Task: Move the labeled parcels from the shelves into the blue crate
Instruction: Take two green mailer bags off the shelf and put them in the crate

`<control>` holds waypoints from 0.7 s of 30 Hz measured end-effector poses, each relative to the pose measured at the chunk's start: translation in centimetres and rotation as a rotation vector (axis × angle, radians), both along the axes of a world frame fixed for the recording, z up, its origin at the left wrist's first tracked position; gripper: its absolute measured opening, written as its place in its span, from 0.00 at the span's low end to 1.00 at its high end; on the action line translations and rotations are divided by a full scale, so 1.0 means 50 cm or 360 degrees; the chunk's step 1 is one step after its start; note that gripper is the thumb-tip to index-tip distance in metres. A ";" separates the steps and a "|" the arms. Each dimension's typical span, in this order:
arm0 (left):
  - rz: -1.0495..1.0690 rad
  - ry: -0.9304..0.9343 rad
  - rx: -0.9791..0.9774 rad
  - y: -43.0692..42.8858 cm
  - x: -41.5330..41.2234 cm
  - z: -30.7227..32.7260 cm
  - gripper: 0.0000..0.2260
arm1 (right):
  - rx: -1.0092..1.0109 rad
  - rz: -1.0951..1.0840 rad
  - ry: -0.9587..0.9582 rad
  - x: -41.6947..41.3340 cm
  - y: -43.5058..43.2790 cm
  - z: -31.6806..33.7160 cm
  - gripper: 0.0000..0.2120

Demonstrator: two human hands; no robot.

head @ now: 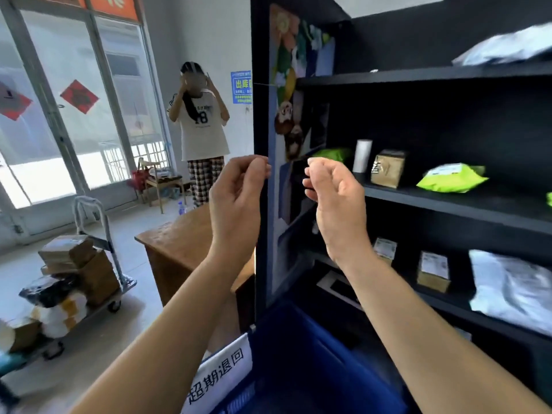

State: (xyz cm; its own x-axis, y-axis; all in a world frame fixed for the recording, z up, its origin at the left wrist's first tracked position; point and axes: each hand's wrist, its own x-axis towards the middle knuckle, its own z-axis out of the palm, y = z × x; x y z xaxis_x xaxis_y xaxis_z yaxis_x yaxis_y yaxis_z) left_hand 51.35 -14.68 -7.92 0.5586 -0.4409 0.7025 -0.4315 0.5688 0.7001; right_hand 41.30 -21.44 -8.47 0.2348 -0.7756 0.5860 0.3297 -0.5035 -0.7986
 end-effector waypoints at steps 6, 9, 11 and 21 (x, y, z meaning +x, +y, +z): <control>-0.0321 -0.0035 -0.0019 -0.099 -0.117 0.013 0.07 | -0.0045 -0.0368 0.0022 -0.142 -0.059 0.014 0.08; -0.0435 -0.0048 -0.0017 -0.147 -0.192 0.023 0.07 | -0.0052 -0.0515 0.0012 -0.226 -0.092 0.021 0.07; -0.0485 -0.0071 -0.0011 -0.179 -0.247 0.026 0.08 | -0.0043 -0.0607 -0.0006 -0.285 -0.117 0.021 0.07; -0.0892 0.0002 0.0029 -0.366 -0.550 0.026 0.07 | 0.0019 -0.0995 -0.0139 -0.602 -0.269 0.020 0.04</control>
State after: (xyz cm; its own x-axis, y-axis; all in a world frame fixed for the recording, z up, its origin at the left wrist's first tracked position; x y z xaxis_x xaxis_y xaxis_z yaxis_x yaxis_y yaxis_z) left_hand 23.84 -33.00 -6.63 0.2361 -0.6827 0.6914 -0.0655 0.6988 0.7123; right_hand 11.22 -34.89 -7.44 -0.3132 -0.7573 0.5731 0.0403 -0.6135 -0.7887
